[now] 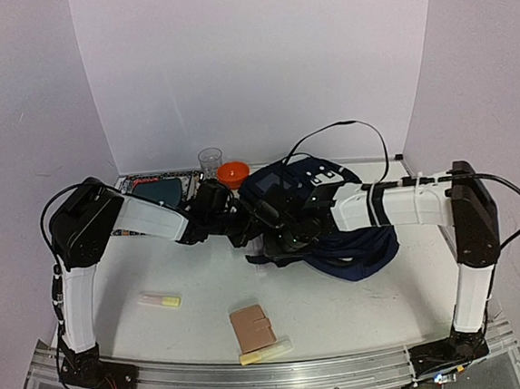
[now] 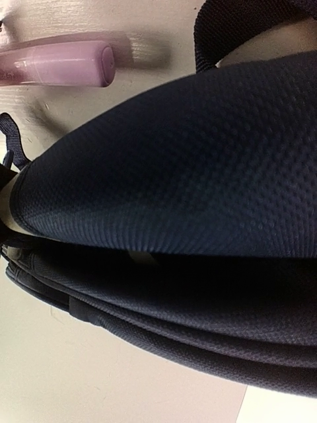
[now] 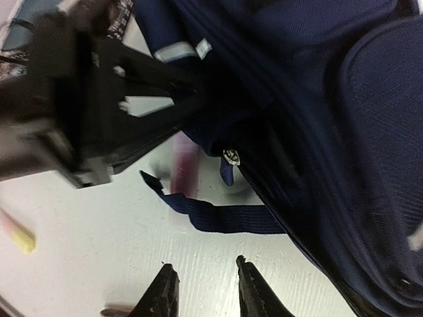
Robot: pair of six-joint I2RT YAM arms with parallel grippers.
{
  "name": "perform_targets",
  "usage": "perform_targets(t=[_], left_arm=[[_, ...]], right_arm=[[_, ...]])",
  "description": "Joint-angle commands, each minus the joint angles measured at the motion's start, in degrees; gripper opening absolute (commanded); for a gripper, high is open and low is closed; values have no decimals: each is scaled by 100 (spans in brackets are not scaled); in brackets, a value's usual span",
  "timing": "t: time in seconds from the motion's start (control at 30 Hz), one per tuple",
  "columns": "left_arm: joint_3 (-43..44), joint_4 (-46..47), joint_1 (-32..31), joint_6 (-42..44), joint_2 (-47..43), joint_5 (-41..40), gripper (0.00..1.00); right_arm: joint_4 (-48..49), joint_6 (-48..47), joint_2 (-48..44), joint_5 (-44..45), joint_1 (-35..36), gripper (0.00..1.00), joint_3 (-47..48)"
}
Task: Pack the student bag
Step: Pick up the largest pocket of the bag from the student bag.
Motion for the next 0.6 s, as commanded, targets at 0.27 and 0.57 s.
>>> perform_targets(t=[0.27,0.57], left_arm=[[130,520,-251,-299,-609,312,0],[91,528,-304,-386,-663,340,0]], right_arm=[[150,1065,714,802,-196,37,240],[848,977,886,892,-381,37,205]])
